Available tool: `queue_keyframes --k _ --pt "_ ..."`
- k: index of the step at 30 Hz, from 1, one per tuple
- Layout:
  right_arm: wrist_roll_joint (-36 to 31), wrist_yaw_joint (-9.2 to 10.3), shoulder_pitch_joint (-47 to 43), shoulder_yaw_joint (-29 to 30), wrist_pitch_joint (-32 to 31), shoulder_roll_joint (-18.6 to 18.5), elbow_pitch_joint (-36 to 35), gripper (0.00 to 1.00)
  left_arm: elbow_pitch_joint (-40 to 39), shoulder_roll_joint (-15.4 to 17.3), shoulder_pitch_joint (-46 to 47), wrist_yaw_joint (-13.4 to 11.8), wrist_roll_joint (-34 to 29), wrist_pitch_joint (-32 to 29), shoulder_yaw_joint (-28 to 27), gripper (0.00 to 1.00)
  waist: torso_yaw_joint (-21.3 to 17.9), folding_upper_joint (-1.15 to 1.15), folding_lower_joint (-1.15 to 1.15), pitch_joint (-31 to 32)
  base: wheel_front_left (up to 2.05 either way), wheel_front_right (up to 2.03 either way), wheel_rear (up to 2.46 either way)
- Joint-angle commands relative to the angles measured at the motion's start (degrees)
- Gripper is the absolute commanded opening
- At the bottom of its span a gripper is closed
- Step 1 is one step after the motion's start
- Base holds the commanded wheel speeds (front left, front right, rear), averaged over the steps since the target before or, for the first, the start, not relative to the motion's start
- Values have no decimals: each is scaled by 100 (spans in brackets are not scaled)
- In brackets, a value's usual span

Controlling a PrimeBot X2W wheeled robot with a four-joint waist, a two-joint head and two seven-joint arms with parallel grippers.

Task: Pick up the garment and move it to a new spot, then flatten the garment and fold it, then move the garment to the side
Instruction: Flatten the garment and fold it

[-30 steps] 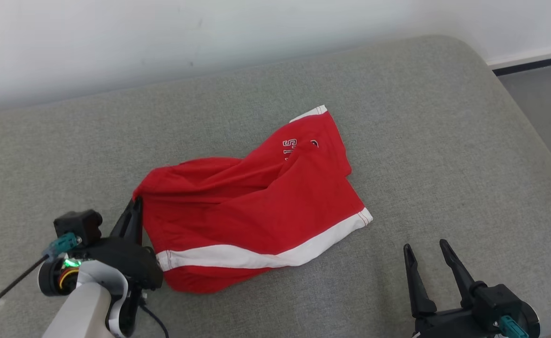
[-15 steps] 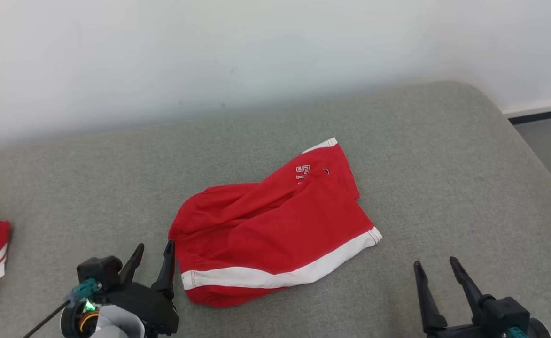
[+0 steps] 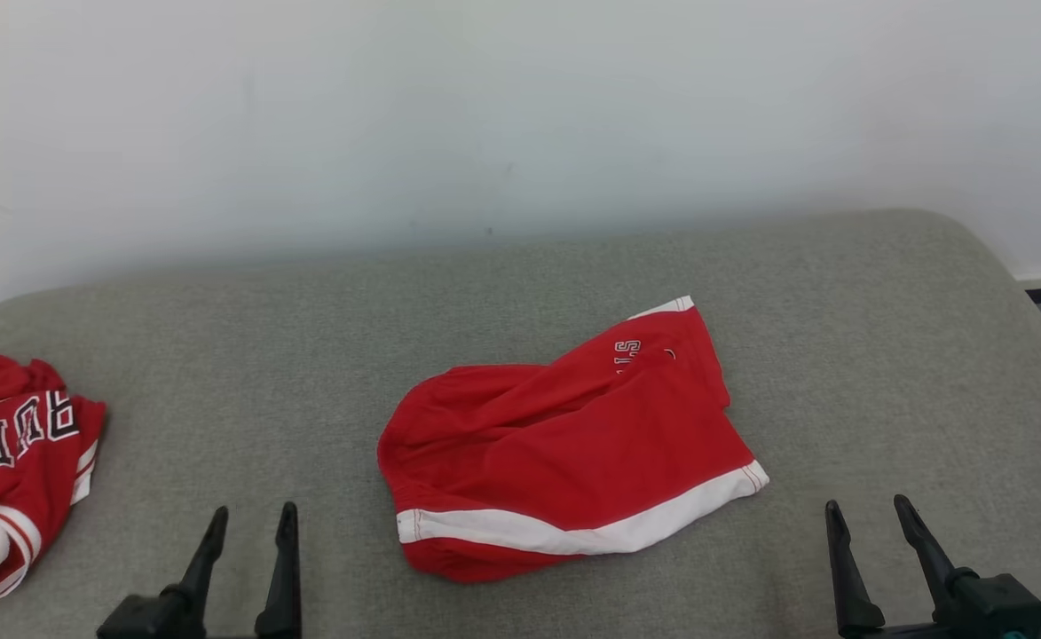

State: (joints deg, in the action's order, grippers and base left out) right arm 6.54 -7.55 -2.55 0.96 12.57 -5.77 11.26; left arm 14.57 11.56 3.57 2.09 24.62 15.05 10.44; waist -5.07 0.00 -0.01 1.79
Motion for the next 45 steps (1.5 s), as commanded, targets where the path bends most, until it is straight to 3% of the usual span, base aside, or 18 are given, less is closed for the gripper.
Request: queue_keyframes --k 1,7,15,25,45 --pt "38 15 -43 -41 32 -72 26 100 -180 -46 -193 29 -196 16 -142 100 94 0 1 53 0 0 0" --pt "125 14 -75 -298 94 -290 192 100 -585 -360 -791 152 -740 17 -688 100 273 0 1 122 0 0 0" --pt "91 14 -275 -406 199 -396 401 100 -436 -612 -1077 358 -1159 17 -1184 100 468 0 1 231 0 0 0" --pt "70 15 -352 -448 248 -347 706 100 -199 -749 -1244 501 -1373 17 -1397 100 419 0 1 279 0 0 0" --pt "19 14 -250 -459 269 -310 723 100 -234 -831 -1276 534 -1362 18 -1333 100 354 0 1 204 0 0 0"
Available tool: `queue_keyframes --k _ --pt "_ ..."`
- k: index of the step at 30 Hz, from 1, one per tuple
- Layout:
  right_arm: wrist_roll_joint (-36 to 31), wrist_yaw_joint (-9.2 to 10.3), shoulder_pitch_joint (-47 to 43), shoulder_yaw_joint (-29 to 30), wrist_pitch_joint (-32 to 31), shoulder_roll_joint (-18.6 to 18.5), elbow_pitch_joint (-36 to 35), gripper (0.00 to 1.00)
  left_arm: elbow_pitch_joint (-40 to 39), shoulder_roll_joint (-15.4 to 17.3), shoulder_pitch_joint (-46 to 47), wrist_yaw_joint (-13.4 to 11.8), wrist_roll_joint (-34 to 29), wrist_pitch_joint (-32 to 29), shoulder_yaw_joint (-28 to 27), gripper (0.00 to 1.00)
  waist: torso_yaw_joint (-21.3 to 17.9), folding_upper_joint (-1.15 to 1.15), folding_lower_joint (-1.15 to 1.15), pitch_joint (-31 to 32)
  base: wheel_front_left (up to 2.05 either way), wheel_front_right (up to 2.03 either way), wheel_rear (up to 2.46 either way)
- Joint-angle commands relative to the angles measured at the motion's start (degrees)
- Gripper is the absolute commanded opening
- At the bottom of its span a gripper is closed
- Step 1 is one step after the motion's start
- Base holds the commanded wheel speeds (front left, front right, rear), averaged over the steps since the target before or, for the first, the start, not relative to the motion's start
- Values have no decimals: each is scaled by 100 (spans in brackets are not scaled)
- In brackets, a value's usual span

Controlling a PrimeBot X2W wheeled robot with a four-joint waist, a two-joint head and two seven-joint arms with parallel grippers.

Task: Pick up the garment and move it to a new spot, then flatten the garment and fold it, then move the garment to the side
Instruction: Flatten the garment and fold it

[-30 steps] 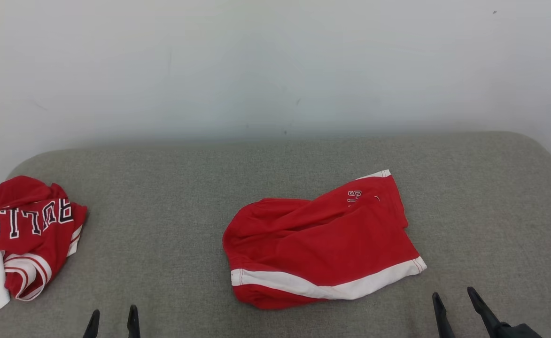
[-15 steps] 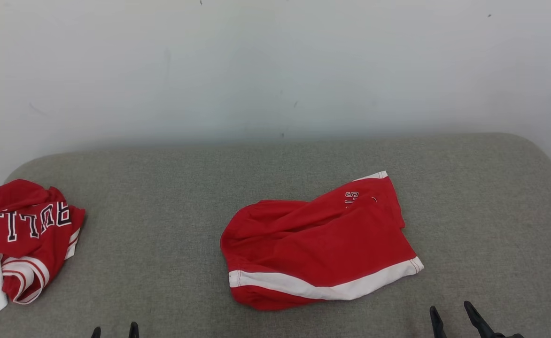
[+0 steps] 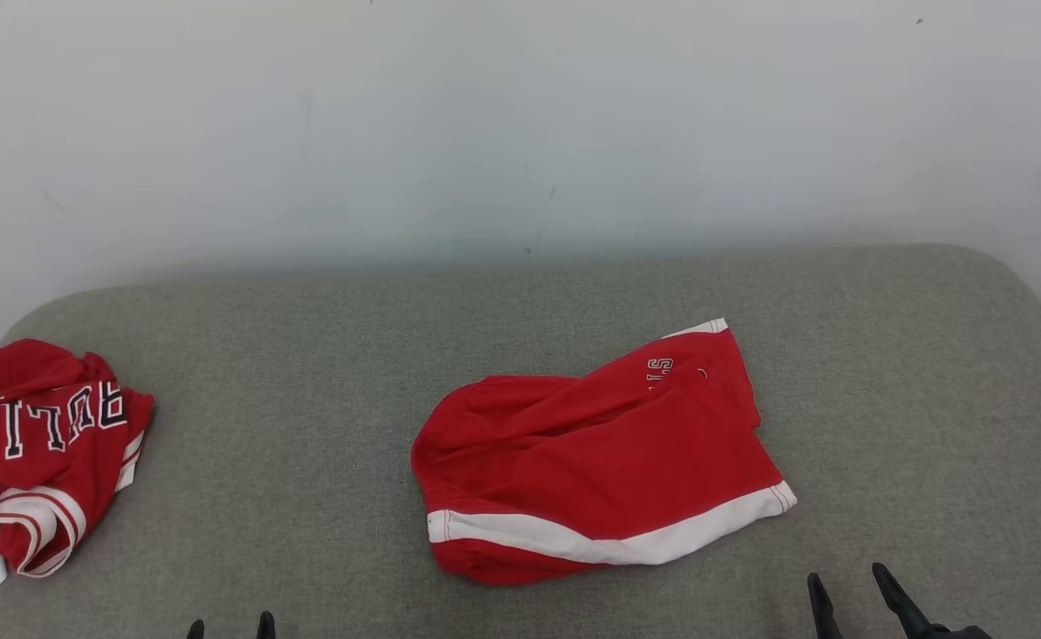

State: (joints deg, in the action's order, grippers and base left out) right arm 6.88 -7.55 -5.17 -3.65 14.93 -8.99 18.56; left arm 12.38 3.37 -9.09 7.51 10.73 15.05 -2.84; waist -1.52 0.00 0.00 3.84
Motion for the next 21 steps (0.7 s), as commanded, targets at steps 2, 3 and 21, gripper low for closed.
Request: queue_keyframes --k 2,3,21 --pt "-10 14 29 0 35 18 6 100 -26 -6 9 -7 14 18 -9 100 -6 0 0 -14 0 0 0" --pt "-9 14 38 -10 35 24 12 100 -27 0 18 -7 6 18 -14 100 -11 0 0 -20 0 0 0" --pt "108 14 507 -217 -68 -161 54 100 456 378 534 -8 601 -36 955 100 -280 0 0 -228 0 0 0"
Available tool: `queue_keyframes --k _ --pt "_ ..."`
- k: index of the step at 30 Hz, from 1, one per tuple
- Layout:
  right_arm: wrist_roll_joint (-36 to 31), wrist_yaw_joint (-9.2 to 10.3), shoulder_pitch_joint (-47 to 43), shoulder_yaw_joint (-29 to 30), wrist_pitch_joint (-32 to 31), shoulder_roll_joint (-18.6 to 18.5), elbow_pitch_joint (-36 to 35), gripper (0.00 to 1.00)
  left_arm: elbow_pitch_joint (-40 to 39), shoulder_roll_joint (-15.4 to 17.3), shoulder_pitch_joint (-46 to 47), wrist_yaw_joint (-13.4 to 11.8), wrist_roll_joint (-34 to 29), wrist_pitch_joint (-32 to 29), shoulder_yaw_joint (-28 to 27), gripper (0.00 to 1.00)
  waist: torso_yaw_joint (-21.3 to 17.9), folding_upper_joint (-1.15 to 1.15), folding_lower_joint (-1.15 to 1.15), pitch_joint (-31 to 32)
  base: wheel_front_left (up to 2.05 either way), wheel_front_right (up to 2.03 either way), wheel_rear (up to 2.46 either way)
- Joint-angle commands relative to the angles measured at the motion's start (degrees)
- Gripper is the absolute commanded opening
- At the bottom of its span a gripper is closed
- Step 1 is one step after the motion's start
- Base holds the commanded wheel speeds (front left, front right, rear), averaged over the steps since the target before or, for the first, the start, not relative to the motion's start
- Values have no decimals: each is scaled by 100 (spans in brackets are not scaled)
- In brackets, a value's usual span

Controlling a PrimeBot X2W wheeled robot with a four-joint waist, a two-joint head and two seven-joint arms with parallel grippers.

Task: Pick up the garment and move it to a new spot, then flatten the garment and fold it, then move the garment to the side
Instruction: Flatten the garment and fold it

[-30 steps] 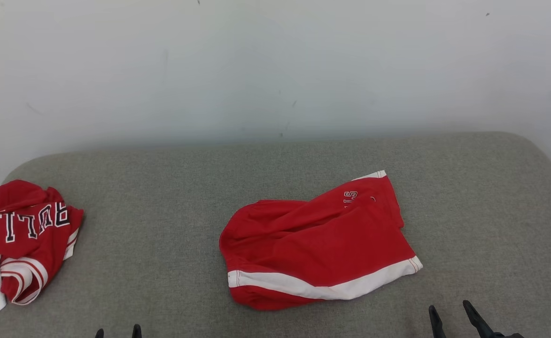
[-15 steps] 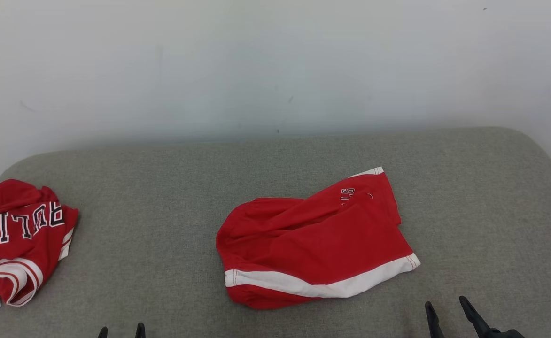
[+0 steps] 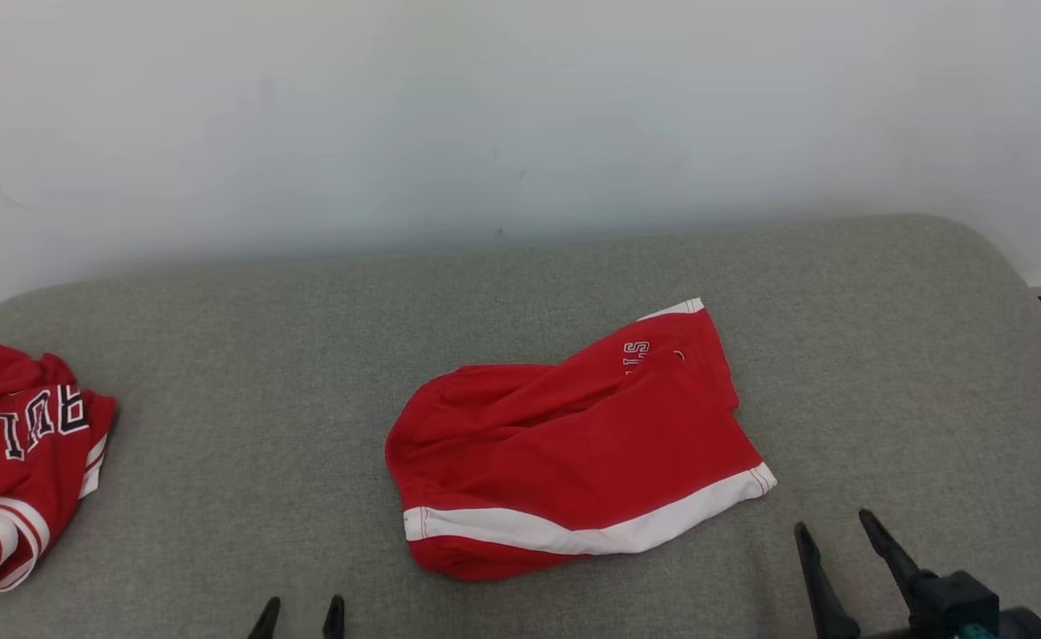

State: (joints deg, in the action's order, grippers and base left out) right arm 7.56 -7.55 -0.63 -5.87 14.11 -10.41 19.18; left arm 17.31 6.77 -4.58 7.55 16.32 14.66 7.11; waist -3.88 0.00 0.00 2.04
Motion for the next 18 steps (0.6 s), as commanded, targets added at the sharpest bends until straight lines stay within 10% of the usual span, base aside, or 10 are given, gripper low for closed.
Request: queue_keyframes --k 1,18 --pt "49 14 131 -56 -22 -61 -11 100 88 70 223 -12 231 -142 114 100 -61 0 0 -79 0 0 0" --pt "157 15 922 -566 15 -141 18 100 616 670 2059 -12 2447 -2063 1193 100 -381 0 0 -855 0 0 0"
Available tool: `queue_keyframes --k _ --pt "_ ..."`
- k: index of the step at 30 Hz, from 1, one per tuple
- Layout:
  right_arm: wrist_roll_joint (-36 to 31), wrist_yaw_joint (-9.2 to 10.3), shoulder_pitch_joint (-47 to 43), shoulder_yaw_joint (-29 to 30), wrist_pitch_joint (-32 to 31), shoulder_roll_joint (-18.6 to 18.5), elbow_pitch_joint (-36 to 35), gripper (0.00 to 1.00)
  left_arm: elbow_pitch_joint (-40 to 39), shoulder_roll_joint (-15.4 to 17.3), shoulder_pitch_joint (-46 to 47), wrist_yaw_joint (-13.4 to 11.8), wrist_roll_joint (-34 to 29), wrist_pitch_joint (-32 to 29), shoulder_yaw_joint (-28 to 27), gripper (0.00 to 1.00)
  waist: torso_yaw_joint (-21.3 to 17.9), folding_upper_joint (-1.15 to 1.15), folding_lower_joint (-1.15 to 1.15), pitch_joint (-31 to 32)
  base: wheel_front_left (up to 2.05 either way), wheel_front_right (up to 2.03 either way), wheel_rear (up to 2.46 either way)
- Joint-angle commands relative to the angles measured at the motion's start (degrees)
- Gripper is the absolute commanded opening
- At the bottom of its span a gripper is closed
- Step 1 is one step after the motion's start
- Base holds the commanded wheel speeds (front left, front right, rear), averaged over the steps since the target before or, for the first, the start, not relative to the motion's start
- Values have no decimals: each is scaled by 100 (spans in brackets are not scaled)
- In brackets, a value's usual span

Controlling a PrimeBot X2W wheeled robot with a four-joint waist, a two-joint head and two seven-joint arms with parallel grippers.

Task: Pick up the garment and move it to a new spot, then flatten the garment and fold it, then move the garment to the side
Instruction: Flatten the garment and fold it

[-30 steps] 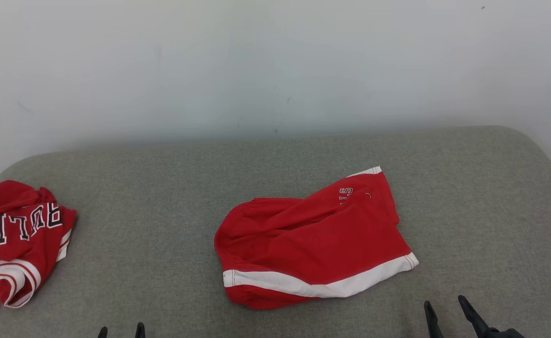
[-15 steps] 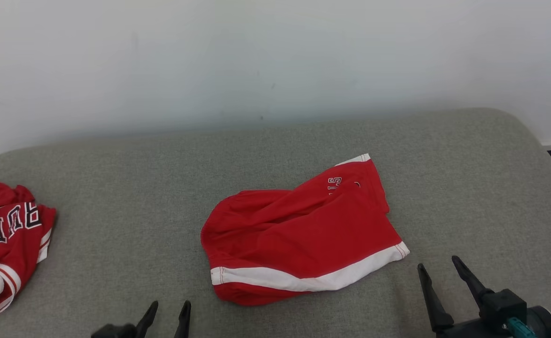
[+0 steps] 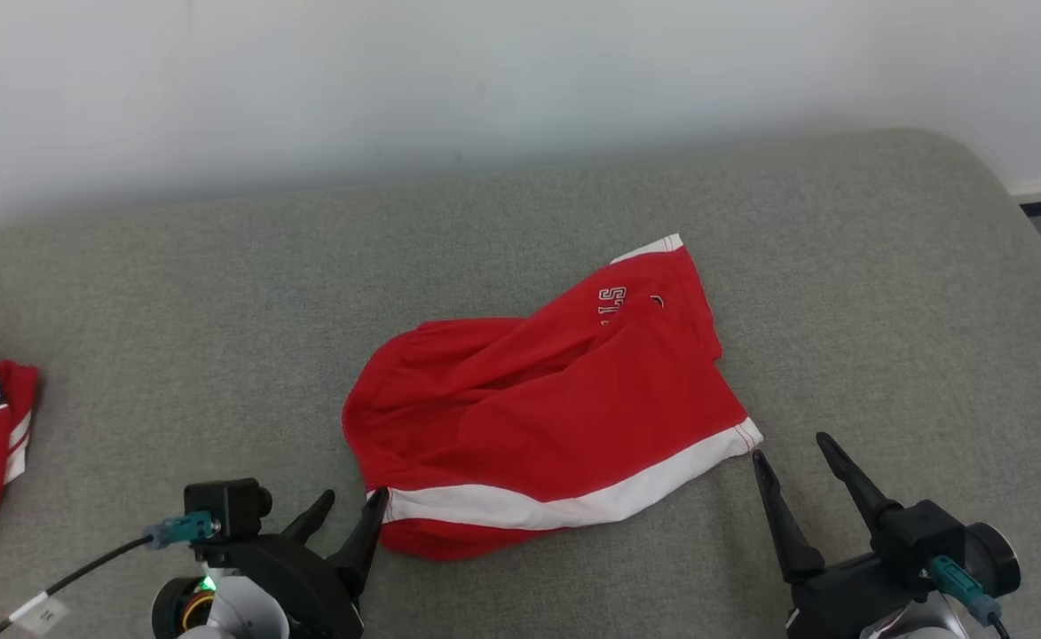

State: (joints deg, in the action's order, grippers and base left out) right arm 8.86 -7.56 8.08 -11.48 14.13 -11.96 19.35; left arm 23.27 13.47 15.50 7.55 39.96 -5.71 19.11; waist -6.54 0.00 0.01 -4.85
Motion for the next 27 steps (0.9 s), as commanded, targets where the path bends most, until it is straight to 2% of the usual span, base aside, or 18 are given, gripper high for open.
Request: queue_keyframes --k 1,4,11,21,22,24,26,27 --pt "27 15 70 -9 27 22 23 100 37 11 83 -11 192 -148 38 100 -134 0 -1 -201 0 0 0" --pt "35 16 158 0 63 23 76 100 14 113 208 -12 490 -422 166 100 -182 0 -1 -320 0 0 0" --pt "-3 15 185 84 101 52 131 100 -85 212 180 -12 760 -526 334 100 -153 0 -1 -347 0 0 0" --pt "-45 16 127 103 112 117 171 100 -384 323 12 -11 843 -737 550 100 -62 0 -1 -264 0 0 0" --pt "-39 15 126 95 113 116 175 100 -412 319 3 -11 852 -745 565 97 -60 0 -1 -258 0 0 0" --pt "-21 15 130 80 113 113 181 100 -453 295 2 -11 900 -755 598 81 -61 0 -1 -251 0 0 0" --pt "-8 15 139 70 114 110 179 100 -485 284 20 -11 934 -757 625 47 -65 0 -1 -248 0 0 0" --pt "-5 15 143 67 115 109 176 100 -492 280 31 -11 953 -768 644 35 -69 0 -1 -248 0 0 0"
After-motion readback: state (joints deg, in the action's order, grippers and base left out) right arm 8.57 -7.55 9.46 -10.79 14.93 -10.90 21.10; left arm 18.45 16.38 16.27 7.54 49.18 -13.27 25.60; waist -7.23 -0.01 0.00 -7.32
